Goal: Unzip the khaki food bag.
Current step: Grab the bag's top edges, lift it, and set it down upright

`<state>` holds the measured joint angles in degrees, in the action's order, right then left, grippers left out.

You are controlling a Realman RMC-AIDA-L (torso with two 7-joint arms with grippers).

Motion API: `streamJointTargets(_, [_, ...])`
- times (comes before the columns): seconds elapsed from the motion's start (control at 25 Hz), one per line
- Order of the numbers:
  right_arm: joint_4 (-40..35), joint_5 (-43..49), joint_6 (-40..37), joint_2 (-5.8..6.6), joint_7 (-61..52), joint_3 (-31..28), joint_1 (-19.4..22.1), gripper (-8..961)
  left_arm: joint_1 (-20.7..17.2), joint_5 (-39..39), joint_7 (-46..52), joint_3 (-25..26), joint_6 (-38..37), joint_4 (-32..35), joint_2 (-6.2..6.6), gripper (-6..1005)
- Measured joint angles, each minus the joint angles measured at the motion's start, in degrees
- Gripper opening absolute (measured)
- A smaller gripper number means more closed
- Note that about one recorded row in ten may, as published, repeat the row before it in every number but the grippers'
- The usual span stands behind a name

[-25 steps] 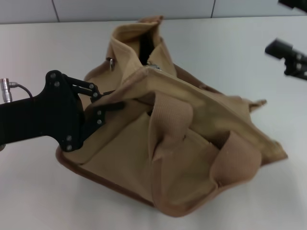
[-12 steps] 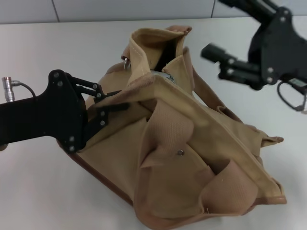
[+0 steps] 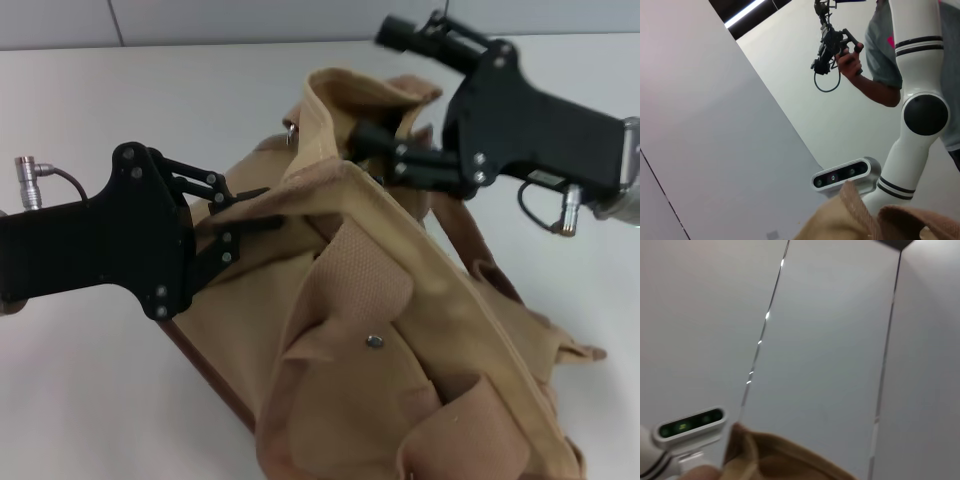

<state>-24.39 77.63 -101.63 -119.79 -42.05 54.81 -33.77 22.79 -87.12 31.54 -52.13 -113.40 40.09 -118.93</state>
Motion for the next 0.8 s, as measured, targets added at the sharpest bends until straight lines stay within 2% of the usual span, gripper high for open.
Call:
streamJointTargets(0.12, [-3.87, 0.98, 0.20, 0.36, -6.28, 2.76, 1.23, 826, 0.17, 0.12, 0.00, 0.05, 0.22, 0.00, 0.02, 61])
streamJointTargets(0.24, [-13.58, 3.89, 0.06, 0.45, -14.23, 3.67, 5.87, 826, 0.29, 0.78, 0.00, 0.09, 0.55, -0.14, 0.01, 61])
streamJointTargets(0.32, [-19.71, 4.98, -0.10, 0.41, -18.60, 2.59, 9.04, 826, 0.34, 1.21, 0.00, -0.02, 0.76, -0.26, 0.01, 60])
streamJointTargets(0.44, [-25.53, 4.79, -1.37, 0.45, -24.59, -2.12, 12.38, 827, 0.38, 1.39, 0.00, -0.06, 0.88, -0.29, 0.05, 60])
streamJointTargets(0.6, [-26.97, 4.50, -3.29, 0.95, -36.43, -9.74, 12.72, 827, 0.52, 1.45, 0.01, -0.08, 0.91, -0.12, 0.05, 60])
streamJointTargets(0.76, [-27.83, 9.66, -8.80, 2.50, -43.99, -10.19, 10.61, 826, 1.00, 1.51, 0.01, -0.08, 0.98, -0.25, -0.02, 60])
streamJointTargets(0.8, [-28.62, 11.66, -10.05, 2.57, -45.00, -10.13, 10.00, 826, 1.15, 1.51, 0.01, -0.08, 1.00, -0.29, -0.03, 60])
